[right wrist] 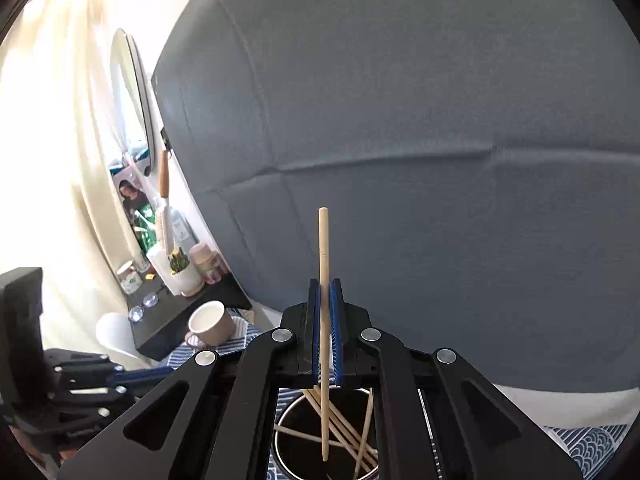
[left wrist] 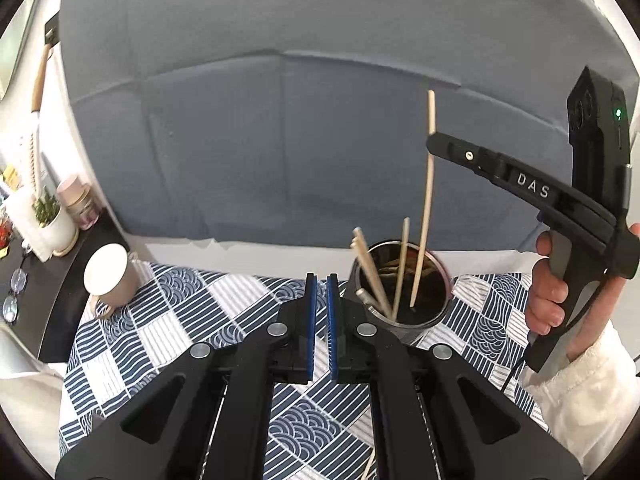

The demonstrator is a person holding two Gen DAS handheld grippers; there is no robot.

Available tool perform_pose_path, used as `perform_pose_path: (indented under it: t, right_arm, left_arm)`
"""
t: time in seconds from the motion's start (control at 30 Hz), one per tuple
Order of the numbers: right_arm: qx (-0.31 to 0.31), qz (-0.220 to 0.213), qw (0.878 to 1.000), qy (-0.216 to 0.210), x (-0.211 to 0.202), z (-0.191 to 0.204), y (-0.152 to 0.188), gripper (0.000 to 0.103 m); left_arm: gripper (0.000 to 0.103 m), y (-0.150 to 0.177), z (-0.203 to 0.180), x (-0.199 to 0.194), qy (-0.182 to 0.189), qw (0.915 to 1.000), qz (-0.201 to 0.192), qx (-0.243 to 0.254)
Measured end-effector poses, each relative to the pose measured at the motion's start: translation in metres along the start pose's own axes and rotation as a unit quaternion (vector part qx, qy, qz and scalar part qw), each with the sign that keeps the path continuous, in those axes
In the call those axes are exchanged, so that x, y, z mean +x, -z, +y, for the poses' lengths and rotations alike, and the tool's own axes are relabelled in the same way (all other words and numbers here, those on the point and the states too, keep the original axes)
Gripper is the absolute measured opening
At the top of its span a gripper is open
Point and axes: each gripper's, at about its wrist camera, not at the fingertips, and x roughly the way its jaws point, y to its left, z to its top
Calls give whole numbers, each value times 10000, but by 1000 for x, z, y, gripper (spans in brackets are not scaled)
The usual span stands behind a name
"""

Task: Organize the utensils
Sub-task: 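Open the left gripper over the cup while the right gripper releases its stick, then lower both open tools back toward the remaining sticks on the cloth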

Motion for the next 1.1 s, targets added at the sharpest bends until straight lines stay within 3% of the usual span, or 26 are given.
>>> perform_pose_path:
  t: [0.13, 0.17, 0.2, 0.23, 0.27, 0.3, 0.37, 0.43, 0.5, 0.67, 0.9, 1.1]
  right_arm:
    - [11, 146, 9998, 112, 7, 0, 11, 10]
    - [-9, 175, 9997, 194, 6, -1, 13, 11]
    - [-15, 193, 9996, 226, 5, -1, 15, 24]
    - [-14, 205, 9994, 265, 4, -2, 17, 48]
    - [-22, 171, 9991, 391, 0, -2, 18, 58]
    - [-46, 107, 9987, 504, -5, -2, 20, 67]
    - [-94, 111, 9978, 650, -12, -2, 22, 70]
    - [-145, 125, 9964, 822, -19, -2, 24, 83]
    - [-239, 132, 9939, 1069, -29, -2, 29, 85]
    - [-330, 369, 9894, 1364, -43, -2, 40, 87]
    - [-362, 624, 9842, 1617, -65, 1, 58, 87]
    - [-368, 875, 9793, 1788, -76, 9, 82, 87]
  left_arm:
    - [9, 9, 11, 1, -19, 9998, 59, -172]
    - [17, 11, 13, 1, -6, 9997, 71, -212]
    - [30, 14, 15, 1, 9, 9996, 72, -278]
    - [37, 16, 17, 0, 1, 9995, 57, -318]
    - [49, 19, 19, -1, -12, 9994, 40, -357]
    - [61, 20, 19, -1, -43, 9993, 34, -366]
    - [65, 25, 20, -3, -115, 9994, 78, -332]
    - [77, 30, 21, -3, -209, 9993, 149, -279]
    - [87, 36, 20, -5, -327, 9991, 163, -202]
    - [93, 52, 28, -5, -206, 9981, 325, -490]
    - [94, 77, 33, -2, -16, 9959, 655, -619]
    - [94, 98, 30, 6, 21, 9942, 987, -433]
